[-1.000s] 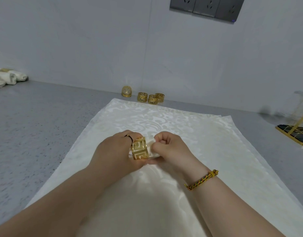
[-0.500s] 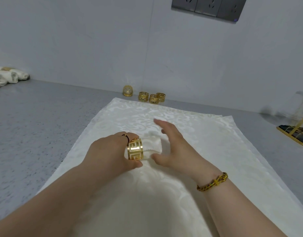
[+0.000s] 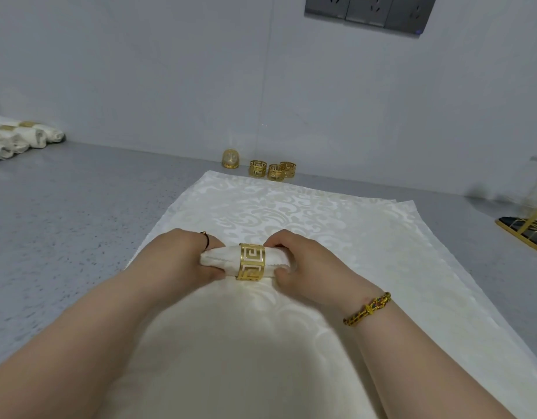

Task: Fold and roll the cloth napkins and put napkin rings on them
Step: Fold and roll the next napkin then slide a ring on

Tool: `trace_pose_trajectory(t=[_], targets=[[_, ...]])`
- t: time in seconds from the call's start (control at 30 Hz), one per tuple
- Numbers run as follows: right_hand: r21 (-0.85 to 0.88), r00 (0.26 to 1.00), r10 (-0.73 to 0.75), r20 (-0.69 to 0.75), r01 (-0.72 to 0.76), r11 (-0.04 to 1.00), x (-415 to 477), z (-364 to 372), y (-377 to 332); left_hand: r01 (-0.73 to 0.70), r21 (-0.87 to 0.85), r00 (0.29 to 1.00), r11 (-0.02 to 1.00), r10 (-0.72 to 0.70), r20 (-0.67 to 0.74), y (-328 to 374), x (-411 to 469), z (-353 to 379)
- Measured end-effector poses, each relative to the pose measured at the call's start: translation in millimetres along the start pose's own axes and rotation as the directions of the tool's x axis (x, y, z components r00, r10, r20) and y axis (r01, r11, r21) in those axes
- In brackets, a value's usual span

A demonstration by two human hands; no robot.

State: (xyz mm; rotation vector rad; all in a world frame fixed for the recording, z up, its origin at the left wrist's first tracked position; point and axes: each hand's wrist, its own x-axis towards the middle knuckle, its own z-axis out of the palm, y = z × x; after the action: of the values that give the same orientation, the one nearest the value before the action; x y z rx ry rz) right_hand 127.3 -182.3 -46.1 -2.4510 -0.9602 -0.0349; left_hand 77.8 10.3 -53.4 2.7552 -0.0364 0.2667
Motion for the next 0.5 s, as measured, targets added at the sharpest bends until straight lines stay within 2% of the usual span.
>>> trace_pose_trajectory(t=[0.13,0.27,0.33,0.4,0.47,0.5], targets=[[-0.062,0.999,-0.034,-0.014,0.033,0.998,0.3,6.7,-4.0,0.052,-0.29,0.996,0.955,-0.029,0.083,-2.7,-4.6,1.5],[-0.08,0.994,-0.065,-0.09,0.058,0.995,4.7,14.7,-7.2,-0.018,-0.294,0.991,0.956,0.055,0.118,-6.8,0.5,8.3],[-0.049,0.993,-0.067,-0.097,0.063,0.997,5.1,15.2,-6.3,-0.055,-0.321,0.992,0.946,0.089,0.093,-7.5,1.8,9.5],[-0.029,0.996,-0.051,-0.079,0.049,0.998,4.2,14.4,-4.5,-0.098,-0.253,0.993,0.963,0.112,0.041,-8.8,2.8,8.7],[-0.027,0.996,-0.05,-0.069,0.049,0.998,4.4,14.7,-2.8,-0.12,-0.055,0.992,0.991,0.118,-0.04,-4.3,1.9,7.8],[-0.028,0.996,-0.056,-0.076,0.054,0.998,4.6,14.8,-3.1,-0.158,0.081,0.981,0.984,0.166,-0.097,1.5,1.3,8.5]])
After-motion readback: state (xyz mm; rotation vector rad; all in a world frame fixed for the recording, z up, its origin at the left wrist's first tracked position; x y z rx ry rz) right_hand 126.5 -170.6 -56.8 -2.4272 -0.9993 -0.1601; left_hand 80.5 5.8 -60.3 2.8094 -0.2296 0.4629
